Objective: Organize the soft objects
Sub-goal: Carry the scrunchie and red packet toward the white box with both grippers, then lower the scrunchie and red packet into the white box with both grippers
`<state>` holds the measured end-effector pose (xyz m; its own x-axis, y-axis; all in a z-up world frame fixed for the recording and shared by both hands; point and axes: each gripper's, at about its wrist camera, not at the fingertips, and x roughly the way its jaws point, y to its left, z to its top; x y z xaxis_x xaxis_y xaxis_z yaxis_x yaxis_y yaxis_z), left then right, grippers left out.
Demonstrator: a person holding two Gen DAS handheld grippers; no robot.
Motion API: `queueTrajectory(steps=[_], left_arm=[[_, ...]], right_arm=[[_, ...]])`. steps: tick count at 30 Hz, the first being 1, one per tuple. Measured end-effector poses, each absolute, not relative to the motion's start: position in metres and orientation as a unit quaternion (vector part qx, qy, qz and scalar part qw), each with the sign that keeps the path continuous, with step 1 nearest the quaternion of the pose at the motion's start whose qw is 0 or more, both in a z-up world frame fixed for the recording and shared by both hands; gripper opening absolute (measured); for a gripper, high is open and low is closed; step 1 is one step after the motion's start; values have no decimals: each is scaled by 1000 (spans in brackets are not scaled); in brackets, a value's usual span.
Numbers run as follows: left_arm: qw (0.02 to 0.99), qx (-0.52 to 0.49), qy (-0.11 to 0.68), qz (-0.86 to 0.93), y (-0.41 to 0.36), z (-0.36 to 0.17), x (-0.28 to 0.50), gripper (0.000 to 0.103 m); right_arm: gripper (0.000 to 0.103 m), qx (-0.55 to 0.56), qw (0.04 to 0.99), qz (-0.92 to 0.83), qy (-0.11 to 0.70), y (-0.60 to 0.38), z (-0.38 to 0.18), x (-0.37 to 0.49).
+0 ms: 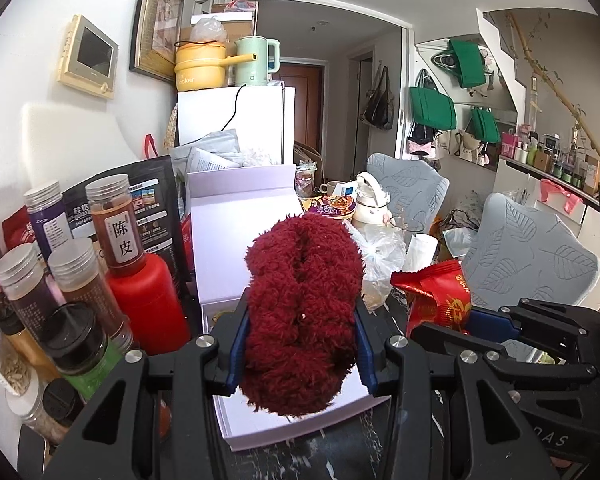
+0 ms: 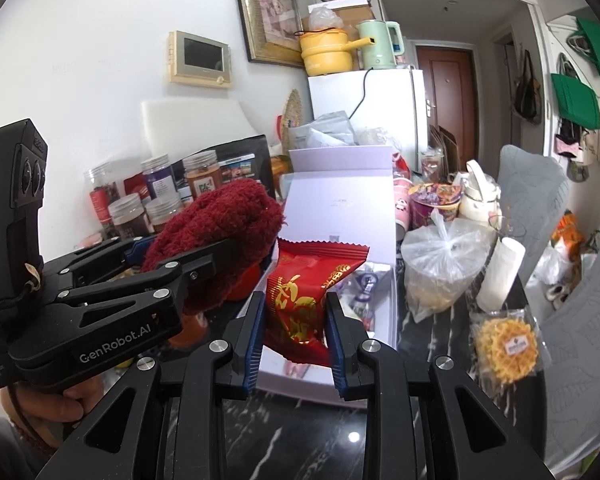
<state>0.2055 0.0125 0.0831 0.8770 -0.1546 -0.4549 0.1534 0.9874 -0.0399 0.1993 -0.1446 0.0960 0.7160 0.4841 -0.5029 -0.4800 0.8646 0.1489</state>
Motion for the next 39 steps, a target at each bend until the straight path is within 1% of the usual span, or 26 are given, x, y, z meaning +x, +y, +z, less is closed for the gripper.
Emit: queueTrajectory(steps=[8,21,29,39], left_arm=[[965,-1,251,-75,21,71,244,43],[949,-3,306,-74,25,30,289,43],[938,1,339,-76,21,4,305,43],[930,14,360,-67,22,-18,314,43]], right_arm=[[28,5,923,260,285,-135,85,238],[28,15,911,249,328,-128,47,285],[28,22,902,247,353,-128,21,297],[28,28,895,245,371,-126,-2,307]])
